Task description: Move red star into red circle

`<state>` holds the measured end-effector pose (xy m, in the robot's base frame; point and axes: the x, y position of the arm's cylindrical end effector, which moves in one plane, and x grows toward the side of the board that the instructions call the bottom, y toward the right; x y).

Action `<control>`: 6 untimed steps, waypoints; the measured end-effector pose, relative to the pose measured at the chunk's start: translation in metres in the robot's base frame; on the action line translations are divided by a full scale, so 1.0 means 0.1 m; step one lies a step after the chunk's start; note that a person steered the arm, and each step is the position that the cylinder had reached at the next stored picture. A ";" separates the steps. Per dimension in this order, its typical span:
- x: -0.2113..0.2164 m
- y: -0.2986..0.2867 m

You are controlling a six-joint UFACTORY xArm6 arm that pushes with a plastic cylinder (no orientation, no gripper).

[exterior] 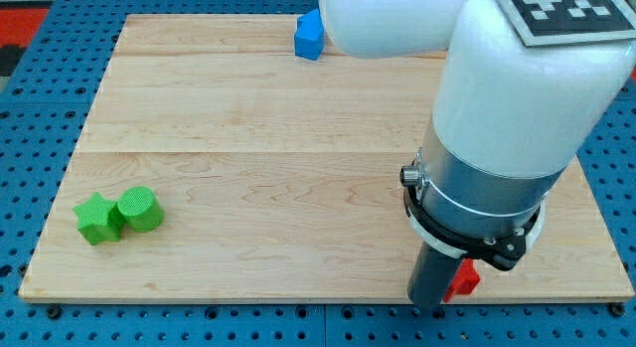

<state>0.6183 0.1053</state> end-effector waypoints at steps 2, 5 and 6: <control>-0.01 1.38; -0.33 0.68; -0.48 0.25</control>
